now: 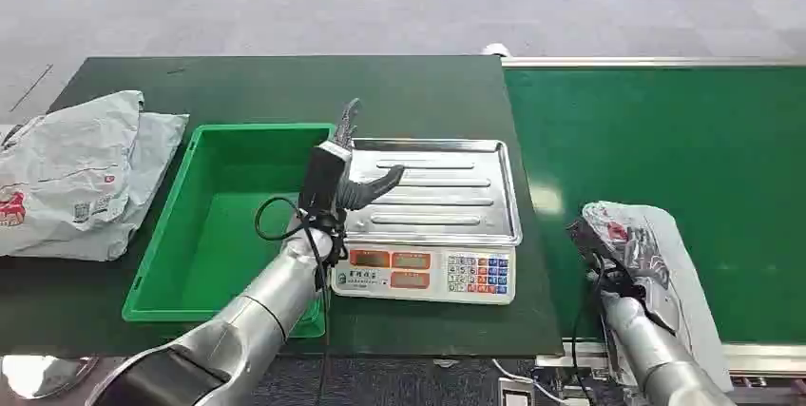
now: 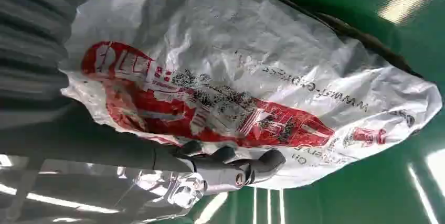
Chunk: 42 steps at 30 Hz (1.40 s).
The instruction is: Moved the parcel from conveyor to table for the left to box.
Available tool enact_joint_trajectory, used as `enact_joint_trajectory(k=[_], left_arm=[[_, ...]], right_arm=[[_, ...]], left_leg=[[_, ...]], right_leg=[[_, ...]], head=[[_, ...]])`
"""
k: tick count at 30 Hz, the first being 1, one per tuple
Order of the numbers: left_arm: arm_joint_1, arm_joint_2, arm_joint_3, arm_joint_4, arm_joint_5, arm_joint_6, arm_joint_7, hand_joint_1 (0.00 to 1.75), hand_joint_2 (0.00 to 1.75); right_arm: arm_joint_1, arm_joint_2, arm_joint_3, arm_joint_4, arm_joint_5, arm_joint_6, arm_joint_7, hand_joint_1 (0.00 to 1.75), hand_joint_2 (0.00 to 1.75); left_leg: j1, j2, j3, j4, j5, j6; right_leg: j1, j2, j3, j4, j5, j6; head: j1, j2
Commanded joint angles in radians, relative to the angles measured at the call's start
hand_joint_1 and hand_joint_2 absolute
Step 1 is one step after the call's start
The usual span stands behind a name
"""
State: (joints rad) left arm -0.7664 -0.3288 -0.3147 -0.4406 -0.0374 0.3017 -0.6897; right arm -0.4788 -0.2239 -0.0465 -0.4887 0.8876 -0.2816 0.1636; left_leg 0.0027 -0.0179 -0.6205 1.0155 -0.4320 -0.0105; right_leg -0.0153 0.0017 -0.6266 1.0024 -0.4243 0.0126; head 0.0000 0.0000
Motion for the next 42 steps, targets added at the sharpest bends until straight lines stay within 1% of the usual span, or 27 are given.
enact_joint_trajectory(k=[1,2,3,5,7,9,10,11,13,15,16,17,18,19,20,26,27,28,29,30,32,33,34,36,38,40,42], left_arm=[[-0.012,0.036,0.07,0.015,-0.006,0.006,0.001,0.0,1.75],[-0.012,0.037,0.071,0.013,-0.007,0.004,0.0,0.0,1.75],[-0.009,0.037,0.08,0.008,-0.012,0.008,0.0,0.0,1.75],[-0.002,0.039,0.088,0.0,-0.012,0.014,-0.002,0.0,1.75],[0.005,0.045,0.096,-0.006,-0.016,0.016,-0.001,0.0,1.75],[0.007,0.049,0.097,-0.007,-0.018,0.015,-0.002,0.0,1.75],[0.007,0.049,0.097,-0.007,-0.018,0.015,-0.002,0.0,1.75],[0.006,0.049,0.097,-0.008,-0.018,0.015,-0.002,0.0,1.75],[0.008,0.05,0.106,-0.01,-0.025,0.019,-0.003,0.0,1.75],[0.006,0.053,0.111,-0.011,-0.027,0.026,-0.002,0.0,1.75],[0.005,0.055,0.114,-0.012,-0.026,0.031,-0.003,0.0,1.75],[0.006,0.055,0.116,-0.012,-0.028,0.033,-0.006,0.0,1.75],[0.008,0.055,0.118,-0.013,-0.029,0.036,-0.008,0.0,1.75],[0.009,0.054,0.119,-0.014,-0.031,0.038,-0.008,0.0,1.75],[0.009,0.053,0.119,-0.014,-0.036,0.038,-0.008,0.0,1.75],[0.008,0.052,0.119,-0.014,-0.037,0.039,-0.008,0.0,1.75],[0.008,0.052,0.119,-0.014,-0.037,0.039,-0.008,0.0,1.75],[0.008,0.052,0.119,-0.014,-0.037,0.039,-0.008,0.0,1.75],[0.008,0.052,0.119,-0.014,-0.037,0.039,-0.008,0.0,1.75],[0.008,0.052,0.119,-0.014,-0.037,0.039,-0.008,0.0,1.75],[0.008,0.052,0.119,-0.014,-0.037,0.039,-0.008,0.0,1.75],[0.008,0.051,0.12,-0.014,-0.037,0.04,-0.008,0.0,1.75],[0.008,0.05,0.121,-0.013,-0.04,0.04,-0.008,0.0,1.75],[0.003,0.042,0.119,-0.003,-0.044,0.035,-0.008,0.0,1.75],[-0.003,0.031,0.115,0.01,-0.048,0.033,-0.008,0.0,1.75],[-0.007,0.026,0.112,0.017,-0.051,0.033,-0.008,0.0,1.75],[-0.012,0.026,0.11,0.021,-0.053,0.033,-0.008,0.0,1.75]], right_arm=[[-0.112,0.023,-0.01,0.134,0.041,0.117,0.035,0.38,1.75],[-0.116,0.024,-0.006,0.139,0.046,0.129,0.039,1.75,1.75],[-0.12,0.025,-0.004,0.138,0.069,0.14,0.052,1.75,1.75],[-0.132,0.033,-0.013,0.132,0.068,0.117,0.043,1.75,1.75],[-0.145,0.038,-0.022,0.127,0.071,0.094,0.04,1.75,1.75],[-0.153,0.039,-0.021,0.127,0.074,0.096,0.04,1.75,1.75],[-0.153,0.039,-0.021,0.127,0.074,0.096,0.04,1.75,1.75],[-0.153,0.038,-0.021,0.128,0.075,0.097,0.041,1.75,1.75],[-0.15,0.046,-0.041,0.115,0.068,0.054,0.018,1.75,1.75],[-0.151,0.054,-0.053,0.09,0.064,0.001,-0.001,1.75,1.75],[-0.151,0.056,-0.057,0.072,0.062,-0.04,-0.017,1.75,1.75],[-0.155,0.057,-0.067,0.054,0.055,-0.083,-0.039,1.75,1.75],[-0.154,0.057,-0.08,0.026,0.043,-0.143,-0.078,1.75,1.75],[-0.157,0.054,-0.087,0.008,0.033,-0.165,-0.101,1.75,1.75],[-0.154,0.05,-0.096,-0.035,0.011,-0.216,-0.147,1.75,1.75],[-0.155,0.048,-0.096,-0.038,0.01,-0.21,-0.146,1.75,1.75],[-0.155,0.048,-0.096,-0.038,0.01,-0.21,-0.146,1.75,1.75],[-0.155,0.048,-0.096,-0.038,0.01,-0.21,-0.146,1.75,1.75],[-0.155,0.048,-0.096,-0.038,0.01,-0.21,-0.146,1.75,1.75],[-0.155,0.048,-0.096,-0.038,0.01,-0.21,-0.146,1.75,1.75],[-0.155,0.048,-0.096,-0.038,0.01,-0.21,-0.146,1.75,1.75],[-0.147,0.051,-0.1,-0.057,0.0,-0.234,-0.168,1.75,1.75],[-0.142,0.052,-0.105,-0.082,-0.028,-0.284,-0.218,1.75,1.75],[-0.135,0.043,-0.11,-0.17,-0.079,-0.375,-0.322,1.75,1.75],[-0.141,0.029,-0.108,-0.243,-0.148,-0.376,-0.382,1.75,1.75],[-0.148,0.019,-0.095,-0.275,-0.201,-0.358,-0.411,1.75,1.75],[-0.174,0.019,-0.082,-0.283,-0.25,-0.337,-0.425,1.75,1.75]], left_leg=[[0.0,0.006,0.003,-0.001,-0.001,0.0],[0.0,0.007,0.005,-0.001,-0.002,0.0],[0.0,0.004,0.003,-0.001,-0.001,0.0],[0.0,0.007,0.006,-0.002,-0.002,0.0],[0.0,0.008,0.006,-0.002,-0.002,0.0],[0.0,0.005,0.003,-0.001,-0.001,0.0],[0.0,0.007,0.004,-0.001,-0.001,0.0],[0.0,0.005,0.004,-0.001,-0.001,0.0],[0.0,0.008,0.008,-0.003,-0.002,-0.001],[0.0,0.005,0.004,-0.001,-0.002,0.0],[0.0,0.007,0.006,-0.002,-0.002,0.0],[0.0,0.005,0.003,-0.001,-0.001,0.0],[0.0,0.008,0.006,-0.001,-0.002,0.0],[0.0,0.006,0.003,0.0,-0.001,0.0],[-0.001,0.008,0.005,-0.001,-0.002,0.0],[0.0,0.005,0.004,-0.001,-0.001,0.0],[0.0,0.003,0.002,-0.001,-0.001,0.0],[0.0,0.007,0.008,-0.003,-0.002,0.0],[0.0,0.005,0.004,-0.001,-0.001,0.0],[0.0,0.006,0.005,-0.001,-0.002,0.0],[0.0,0.005,0.003,-0.001,-0.001,0.0],[0.0,0.004,0.002,-0.001,-0.001,0.0],[0.0,0.005,0.005,-0.001,-0.002,0.0],[0.0,0.005,0.004,-0.001,-0.002,0.0],[0.0,0.006,0.005,-0.001,-0.002,0.0],[-0.001,0.003,0.0,0.0,-0.001,0.0],[-0.001,0.005,0.003,0.001,-0.002,0.0]], right_leg=[[0.0,0.005,0.002,-0.001,0.0,-0.001],[0.0,0.005,0.003,-0.001,0.0,-0.001],[0.0,0.004,0.001,-0.001,0.0,-0.001],[0.001,0.006,0.004,-0.002,0.0,-0.001],[0.001,0.006,0.004,-0.002,0.0,-0.001],[0.0,0.004,0.001,0.0,0.0,-0.001],[0.0,0.005,0.003,-0.001,0.0,-0.001],[0.0,0.004,0.002,-0.001,0.0,-0.001],[0.001,0.006,0.006,-0.003,0.0,-0.002],[0.001,0.004,0.003,-0.001,0.0,-0.001],[0.0,0.006,0.004,-0.002,0.0,-0.001],[0.0,0.004,0.002,-0.001,0.0,-0.001],[0.0,0.006,0.003,-0.001,0.0,-0.001],[0.0,0.005,0.001,0.0,0.0,-0.001],[0.0,0.007,0.002,0.0,0.0,-0.001],[0.0,0.004,0.003,-0.001,0.0,-0.001],[0.0,0.002,0.001,0.0,0.0,-0.001],[0.001,0.005,0.006,-0.003,0.0,-0.001],[0.0,0.004,0.002,-0.001,0.0,-0.001],[0.0,0.004,0.004,-0.001,0.0,-0.001],[0.0,0.003,0.002,-0.001,0.0,-0.001],[0.0,0.003,0.001,0.0,0.0,-0.001],[0.0,0.004,0.003,-0.001,0.0,-0.001],[0.0,0.004,0.003,-0.001,0.0,-0.001],[0.0,0.004,0.004,-0.001,-0.001,-0.001],[-0.001,0.002,-0.001,0.001,0.0,-0.001],[-0.001,0.004,0.001,0.001,-0.001,-0.001]], head=[[0.0,0.0],[0.0,0.0],[0.0,0.0],[0.0,0.0],[0.0,0.0],[0.0,0.0],[0.0,0.0],[0.0,0.0],[0.0,0.0],[0.0,0.0],[0.0,0.0],[0.0,0.0],[0.0,0.0],[0.0,0.0],[0.0,0.0],[0.0,0.0],[0.0,0.0],[0.0,0.0],[0.0,0.0],[0.0,0.0],[0.0,0.0],[0.0,0.0],[0.0,0.0],[0.0,0.0],[0.0,0.0],[0.0,0.0],[0.0,0.0]])
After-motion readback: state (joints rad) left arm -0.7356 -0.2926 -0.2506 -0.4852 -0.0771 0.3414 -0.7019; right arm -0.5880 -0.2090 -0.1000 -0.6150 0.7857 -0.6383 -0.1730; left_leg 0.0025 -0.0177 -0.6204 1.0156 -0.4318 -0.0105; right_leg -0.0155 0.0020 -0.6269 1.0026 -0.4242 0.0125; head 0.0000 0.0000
